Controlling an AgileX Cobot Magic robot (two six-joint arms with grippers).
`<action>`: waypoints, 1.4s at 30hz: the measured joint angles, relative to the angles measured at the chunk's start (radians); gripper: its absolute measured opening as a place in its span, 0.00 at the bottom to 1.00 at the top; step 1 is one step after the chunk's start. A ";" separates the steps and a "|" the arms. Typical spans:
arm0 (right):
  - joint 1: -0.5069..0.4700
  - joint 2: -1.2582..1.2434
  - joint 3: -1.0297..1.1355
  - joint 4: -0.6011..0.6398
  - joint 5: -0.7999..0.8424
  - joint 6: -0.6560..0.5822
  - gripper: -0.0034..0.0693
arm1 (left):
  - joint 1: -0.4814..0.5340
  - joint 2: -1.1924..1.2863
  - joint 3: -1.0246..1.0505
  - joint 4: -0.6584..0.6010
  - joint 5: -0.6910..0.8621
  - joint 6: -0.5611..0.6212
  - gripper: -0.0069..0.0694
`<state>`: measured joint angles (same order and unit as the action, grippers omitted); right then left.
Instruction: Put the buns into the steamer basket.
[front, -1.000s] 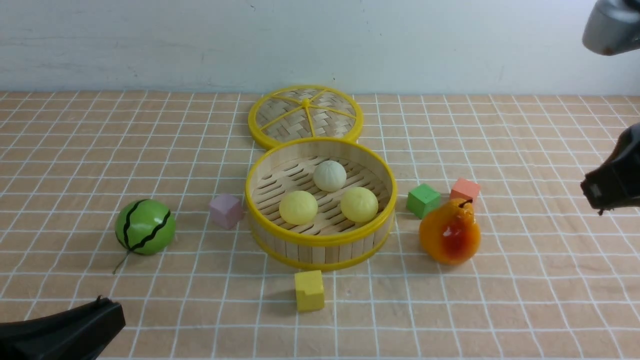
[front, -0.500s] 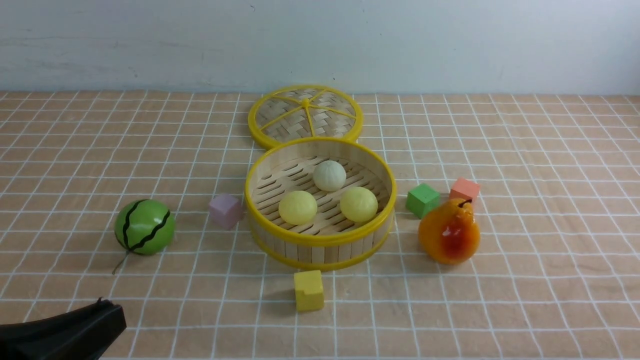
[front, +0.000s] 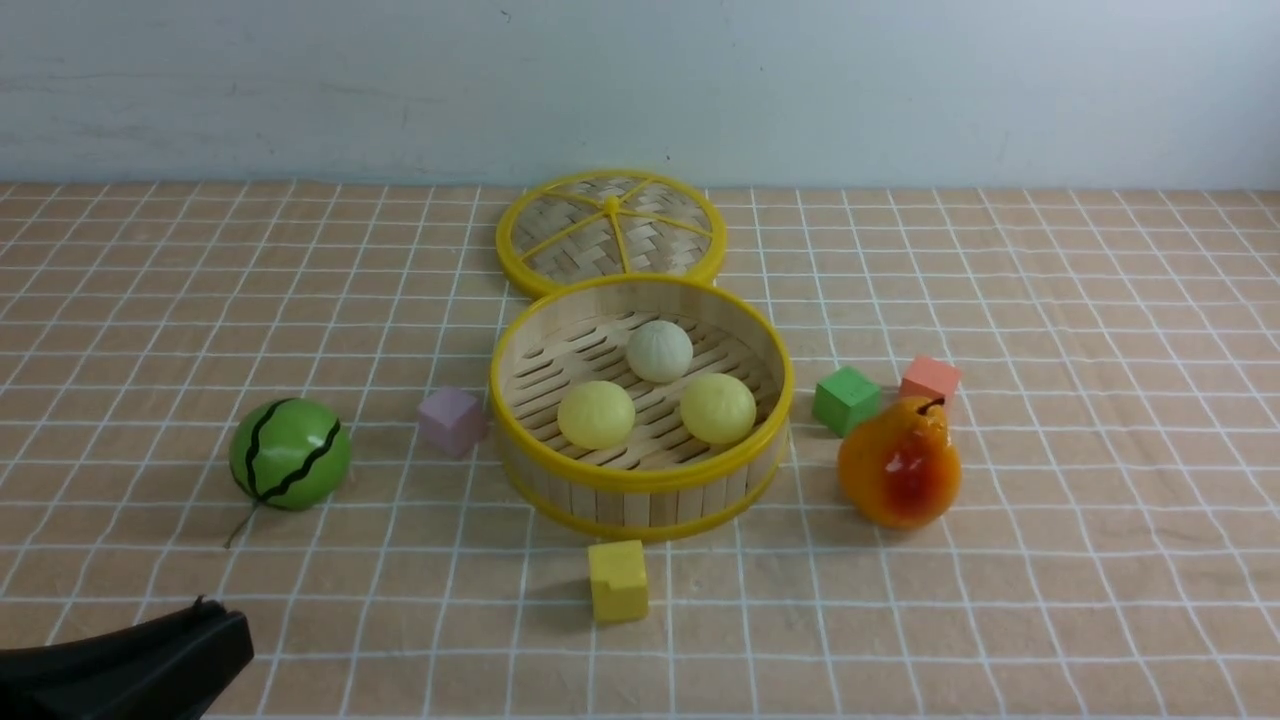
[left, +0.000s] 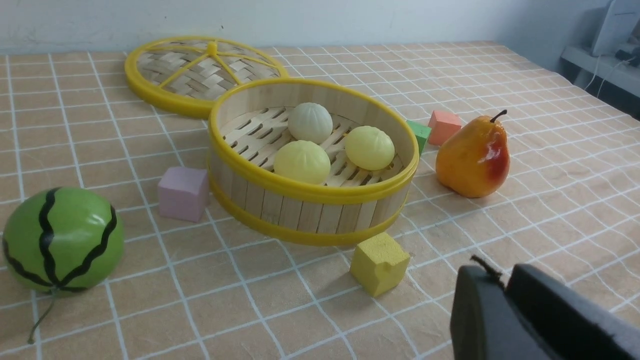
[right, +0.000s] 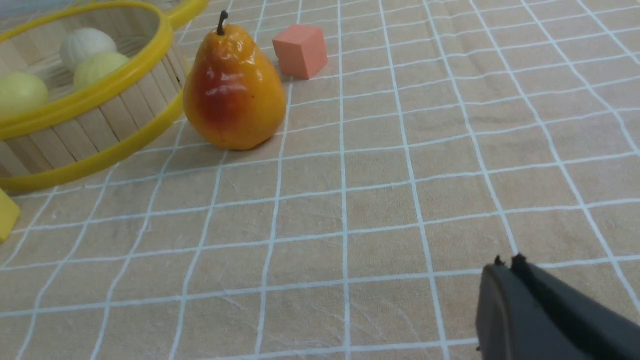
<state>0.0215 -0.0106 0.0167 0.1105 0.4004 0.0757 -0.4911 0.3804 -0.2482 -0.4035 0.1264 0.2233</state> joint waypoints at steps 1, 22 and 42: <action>0.000 0.000 0.000 0.000 0.000 0.000 0.03 | 0.000 0.000 0.000 0.000 0.000 0.000 0.18; 0.000 0.000 0.000 0.000 0.000 0.000 0.06 | 0.000 0.000 0.000 0.000 0.000 0.000 0.21; 0.000 0.000 0.000 0.000 0.000 0.002 0.10 | 0.389 -0.381 0.270 0.288 0.053 -0.352 0.07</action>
<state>0.0215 -0.0106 0.0167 0.1105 0.4004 0.0775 -0.1020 -0.0010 0.0221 -0.1154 0.1790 -0.1288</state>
